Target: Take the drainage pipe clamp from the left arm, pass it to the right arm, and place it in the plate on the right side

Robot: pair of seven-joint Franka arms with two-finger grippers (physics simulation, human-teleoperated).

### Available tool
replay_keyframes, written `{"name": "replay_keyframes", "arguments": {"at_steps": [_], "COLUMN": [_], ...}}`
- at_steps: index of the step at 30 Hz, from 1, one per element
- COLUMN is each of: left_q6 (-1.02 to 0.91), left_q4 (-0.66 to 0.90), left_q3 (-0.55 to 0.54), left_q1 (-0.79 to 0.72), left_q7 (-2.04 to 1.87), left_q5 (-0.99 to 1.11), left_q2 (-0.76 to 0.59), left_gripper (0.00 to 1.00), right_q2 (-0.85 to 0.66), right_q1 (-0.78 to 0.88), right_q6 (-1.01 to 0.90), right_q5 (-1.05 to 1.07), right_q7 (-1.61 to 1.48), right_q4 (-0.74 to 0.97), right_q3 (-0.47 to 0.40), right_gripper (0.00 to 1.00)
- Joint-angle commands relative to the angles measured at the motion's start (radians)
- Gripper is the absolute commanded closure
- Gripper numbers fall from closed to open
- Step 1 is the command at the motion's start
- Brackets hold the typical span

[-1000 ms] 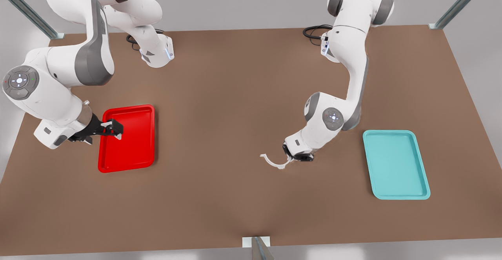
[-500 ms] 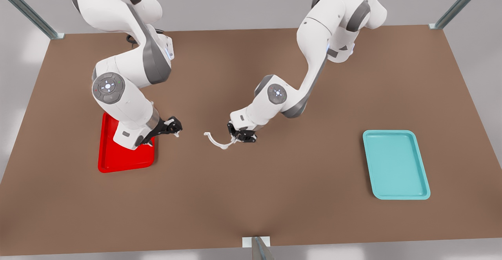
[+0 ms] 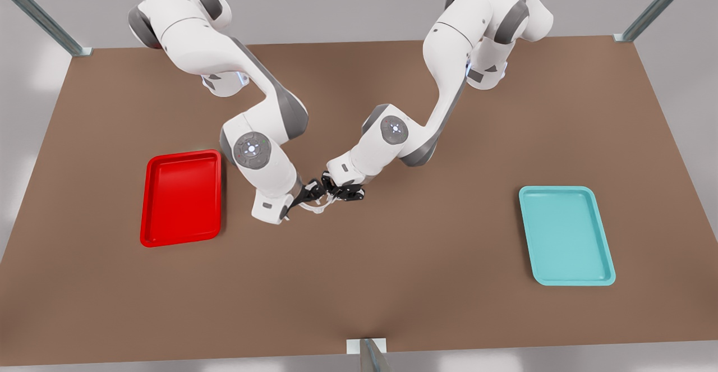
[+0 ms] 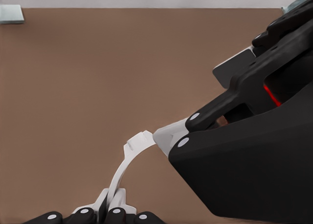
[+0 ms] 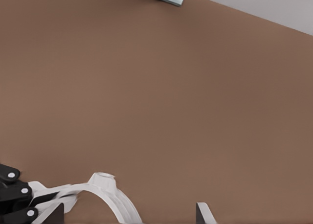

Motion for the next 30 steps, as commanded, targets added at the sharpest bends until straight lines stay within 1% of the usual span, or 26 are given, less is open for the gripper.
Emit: {"name": "replay_keyframes", "arguments": {"at_steps": [1,6,7,8,9,16,18,19,20,23,25,26,29,30], "left_q6": [0.001,0.001,0.001,0.001,0.001,0.001,0.001,-0.001,-0.010,-0.085,-0.188,-0.235,-0.453,-0.601], "left_q4": [0.001,0.001,0.001,0.001,0.001,0.001,0.001,0.002,0.002,0.014,0.030,0.030,0.030,0.030], "left_q3": [0.000,0.000,0.000,0.000,0.000,0.001,0.001,0.000,-0.005,-0.003,-0.006,-0.008,-0.005,-0.006], "left_q1": [0.000,0.002,0.002,0.002,0.002,0.006,0.008,0.012,0.017,0.029,0.063,0.084,0.176,0.274], "left_q7": [-0.085,-0.085,-0.087,-0.087,-0.087,-0.088,-0.090,-0.113,-0.119,-0.134,-0.142,-0.141,-0.035,0.011], "left_q5": [-0.006,-0.006,-0.006,-0.006,-0.006,-0.006,-0.007,-0.006,-0.009,-0.024,-0.046,-0.055,-0.050,-0.050], "left_q2": [-0.001,-0.001,-0.001,-0.001,-0.001,-0.004,-0.004,-0.004,-0.006,-0.026,-0.064,-0.083,-0.145,-0.167], "left_gripper": [0.79,0.79,0.79,0.79,0.79,0.79,0.79,0.11,0.00,0.00,0.00,0.00,0.00,0.00], "right_q2": [-0.001,-0.023,-0.035,-0.035,-0.035,-0.032,-0.033,-0.033,-0.033,-0.035,-0.038,-0.058,-0.148,-0.171], "right_q1": [-0.001,-0.012,-0.012,-0.012,-0.012,-0.012,-0.015,-0.021,-0.021,-0.033,-0.044,-0.065,-0.176,-0.225], "right_q6": [0.034,0.043,0.045,0.045,0.045,0.054,0.054,0.054,0.054,0.054,0.049,0.054,0.138,0.172], "right_q5": [0.001,-0.001,-0.001,-0.001,-0.001,-0.021,-0.021,-0.021,-0.021,-0.021,-0.021,-0.021,-0.021,-0.021], "right_q7": [-0.020,-0.047,-0.049,-0.049,-0.049,-0.047,-0.047,-0.047,-0.047,-0.047,-0.047,-0.047,-0.062,-0.113], "right_q4": [-0.014,-0.074,-0.091,-0.092,-0.092,-0.117,-0.123,-0.123,-0.123,-0.123,-0.123,-0.154,-0.321,-0.378], "right_q3": [0.001,-0.001,-0.001,-0.001,-0.001,-0.001,-0.001,-0.001,-0.001,-0.001,-0.001,-0.001,-0.001,-0.001], "right_gripper": [0.00,0.00,0.10,0.45,0.50,0.52,0.69,0.79,0.79,0.79,0.79,0.79,0.79,0.79]}}
